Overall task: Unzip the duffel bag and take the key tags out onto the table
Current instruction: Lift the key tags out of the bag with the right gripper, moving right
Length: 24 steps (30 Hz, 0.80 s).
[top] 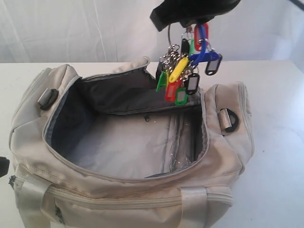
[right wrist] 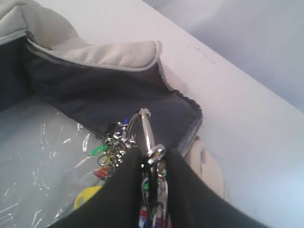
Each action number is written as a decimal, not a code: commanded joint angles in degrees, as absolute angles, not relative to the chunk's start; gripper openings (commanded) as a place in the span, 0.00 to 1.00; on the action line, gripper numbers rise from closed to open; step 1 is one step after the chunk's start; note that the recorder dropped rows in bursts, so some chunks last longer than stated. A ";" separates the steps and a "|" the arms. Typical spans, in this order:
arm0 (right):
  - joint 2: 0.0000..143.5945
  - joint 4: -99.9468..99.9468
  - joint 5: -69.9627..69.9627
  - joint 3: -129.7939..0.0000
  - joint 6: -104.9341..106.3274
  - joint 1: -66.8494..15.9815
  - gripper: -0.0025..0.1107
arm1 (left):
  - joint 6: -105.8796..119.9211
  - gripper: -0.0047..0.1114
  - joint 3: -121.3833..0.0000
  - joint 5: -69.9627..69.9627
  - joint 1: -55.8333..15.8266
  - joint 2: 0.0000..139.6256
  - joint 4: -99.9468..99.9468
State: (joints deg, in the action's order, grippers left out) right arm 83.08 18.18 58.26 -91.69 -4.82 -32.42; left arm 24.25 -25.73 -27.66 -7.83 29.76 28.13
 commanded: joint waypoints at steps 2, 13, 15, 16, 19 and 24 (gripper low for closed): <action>77.18 22.89 63.87 -91.87 -6.55 -31.92 0.02 | 24.22 0.04 -25.39 -28.04 -8.15 29.32 29.49; 66.08 27.08 69.27 -83.64 -11.42 -31.92 0.02 | 24.22 0.04 -25.39 -28.17 -8.15 29.32 29.51; 63.99 29.11 69.57 -81.01 -13.22 -31.92 0.02 | 24.11 0.04 -25.39 -28.17 -8.15 29.32 29.88; 62.93 30.43 69.96 -79.81 -14.15 -31.92 0.02 | 24.11 0.04 -25.39 -28.17 -8.15 29.32 30.07; 60.50 31.83 69.96 -76.45 -15.59 -31.92 0.02 | 24.11 0.04 -25.39 -28.17 -8.15 29.32 30.12; 58.79 33.13 69.96 -70.61 -16.31 -31.92 0.02 | 24.11 0.04 -25.39 -28.17 -8.15 29.32 30.12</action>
